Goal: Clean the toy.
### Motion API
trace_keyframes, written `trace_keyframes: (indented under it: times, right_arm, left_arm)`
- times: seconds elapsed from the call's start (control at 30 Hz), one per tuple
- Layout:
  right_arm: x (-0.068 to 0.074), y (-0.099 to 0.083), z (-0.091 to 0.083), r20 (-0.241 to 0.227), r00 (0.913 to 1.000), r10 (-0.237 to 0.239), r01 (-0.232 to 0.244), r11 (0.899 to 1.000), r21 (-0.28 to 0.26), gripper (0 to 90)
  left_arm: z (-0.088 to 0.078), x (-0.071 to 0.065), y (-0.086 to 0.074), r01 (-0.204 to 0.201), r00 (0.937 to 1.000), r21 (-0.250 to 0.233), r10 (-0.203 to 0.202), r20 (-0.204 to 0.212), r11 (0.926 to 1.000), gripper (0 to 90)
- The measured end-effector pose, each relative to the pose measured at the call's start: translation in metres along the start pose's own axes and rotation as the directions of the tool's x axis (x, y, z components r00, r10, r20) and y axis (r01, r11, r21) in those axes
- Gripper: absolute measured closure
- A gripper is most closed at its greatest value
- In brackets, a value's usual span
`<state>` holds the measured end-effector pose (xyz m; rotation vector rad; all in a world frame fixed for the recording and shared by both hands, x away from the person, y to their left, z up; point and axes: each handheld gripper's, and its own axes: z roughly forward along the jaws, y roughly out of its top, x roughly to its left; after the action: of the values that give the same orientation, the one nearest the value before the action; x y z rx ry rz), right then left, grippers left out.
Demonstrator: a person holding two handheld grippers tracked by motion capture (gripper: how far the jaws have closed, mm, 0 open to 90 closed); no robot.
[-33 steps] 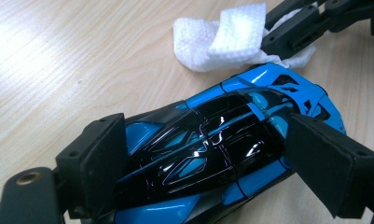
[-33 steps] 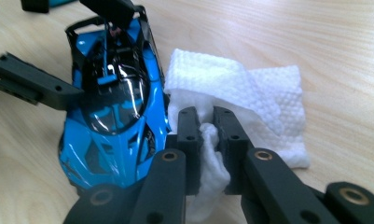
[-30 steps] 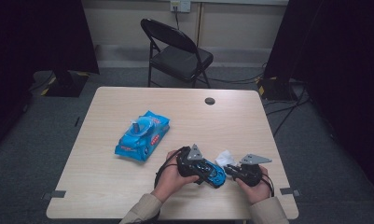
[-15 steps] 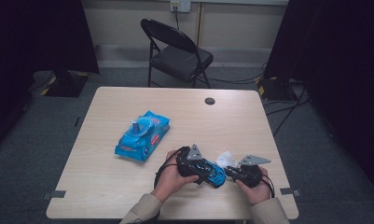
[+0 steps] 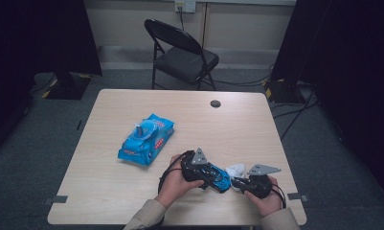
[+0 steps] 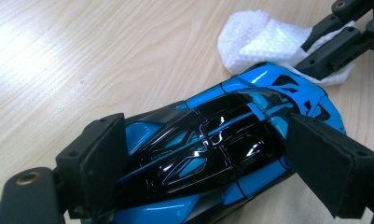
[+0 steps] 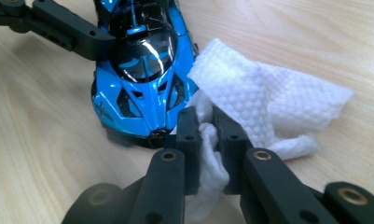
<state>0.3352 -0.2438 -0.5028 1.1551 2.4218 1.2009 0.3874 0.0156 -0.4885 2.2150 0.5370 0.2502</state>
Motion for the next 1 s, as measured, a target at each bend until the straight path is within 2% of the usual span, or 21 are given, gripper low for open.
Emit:
trace_keyframes:
  times: [0.6,0.93,1.0]
  right_arm:
    - [0.011,-0.007,-0.007,-0.051,0.9987,0.003,-0.002,1.000,0.018,82.6]
    - [0.030,-0.007,-0.004,-0.111,0.9928,-0.044,0.049,0.998,0.042,82.7]
    - [0.032,-0.006,-0.004,-0.110,0.9927,-0.050,0.055,0.997,0.047,82.7]
  left_arm:
    - [0.000,0.000,-0.001,0.004,1.0000,-0.009,-0.004,-0.001,1.0000,13.4]
    - [0.000,0.000,0.000,-0.001,1.0000,0.001,0.001,-0.005,1.0000,13.4]
    - [0.000,0.000,0.000,-0.001,1.0000,0.000,0.001,-0.006,1.0000,13.4]
